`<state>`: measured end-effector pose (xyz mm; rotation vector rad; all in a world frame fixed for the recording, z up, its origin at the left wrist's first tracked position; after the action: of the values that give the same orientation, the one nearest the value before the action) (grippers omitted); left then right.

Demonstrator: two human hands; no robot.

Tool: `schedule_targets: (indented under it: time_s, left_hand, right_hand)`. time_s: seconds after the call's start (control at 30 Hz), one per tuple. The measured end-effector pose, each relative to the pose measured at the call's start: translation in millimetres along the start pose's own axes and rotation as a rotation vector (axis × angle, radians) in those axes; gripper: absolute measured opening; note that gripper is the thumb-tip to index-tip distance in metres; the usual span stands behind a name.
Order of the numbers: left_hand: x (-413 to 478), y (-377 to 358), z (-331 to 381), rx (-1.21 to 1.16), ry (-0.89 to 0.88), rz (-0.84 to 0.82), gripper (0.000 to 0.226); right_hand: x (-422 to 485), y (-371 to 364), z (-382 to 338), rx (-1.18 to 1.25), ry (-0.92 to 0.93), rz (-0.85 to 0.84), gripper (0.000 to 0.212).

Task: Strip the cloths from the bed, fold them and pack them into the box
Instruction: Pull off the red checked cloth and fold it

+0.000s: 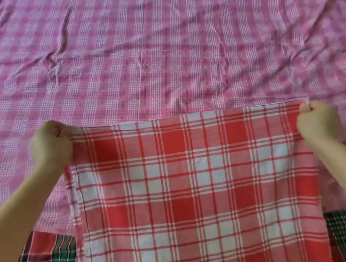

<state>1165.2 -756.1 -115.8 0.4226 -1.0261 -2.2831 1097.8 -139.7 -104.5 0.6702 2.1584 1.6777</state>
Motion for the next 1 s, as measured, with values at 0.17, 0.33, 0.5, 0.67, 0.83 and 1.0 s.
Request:
schedule_targets:
  time_s: [0.17,0.33,0.5,0.67,0.83,1.0]
  left_hand:
    - [2,-54,-35,-0.004,0.139,-0.077,0.024]
    - [-41,-44,-75,0.021,0.249,-0.107,0.06]
    - [-164,-14,-143,0.04,0.401,-0.196,0.058]
    - [-295,0,-202,0.077,0.659,-0.324,0.043]
    - [-362,15,-219,-0.011,0.847,-0.413,0.046]
    - [-387,38,-238,-0.154,0.994,-0.509,0.046]
  right_hand:
    - [1,-79,10,-0.057,-0.049,-0.239,0.031]
    - [-36,-78,36,-0.038,-0.033,-0.298,0.041]
    - [-130,-63,132,-0.1,-0.048,-0.367,0.039]
    - [-257,-68,259,-0.069,-0.384,-0.644,0.032]
    - [-315,-66,284,0.132,-0.44,-0.811,0.011]
    - [-318,-33,296,0.283,-0.599,-0.756,0.01]
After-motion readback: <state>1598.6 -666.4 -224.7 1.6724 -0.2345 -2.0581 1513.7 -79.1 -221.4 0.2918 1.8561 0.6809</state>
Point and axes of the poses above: each hand's wrist, its own x-axis towards the middle knuckle, its own y-axis out of the back of the hand, z = x × y, the point moved 10 cm from there along x, towards the middle knuckle, and after that the axes turned 8 degrees about -x, right-handed, at the moved point
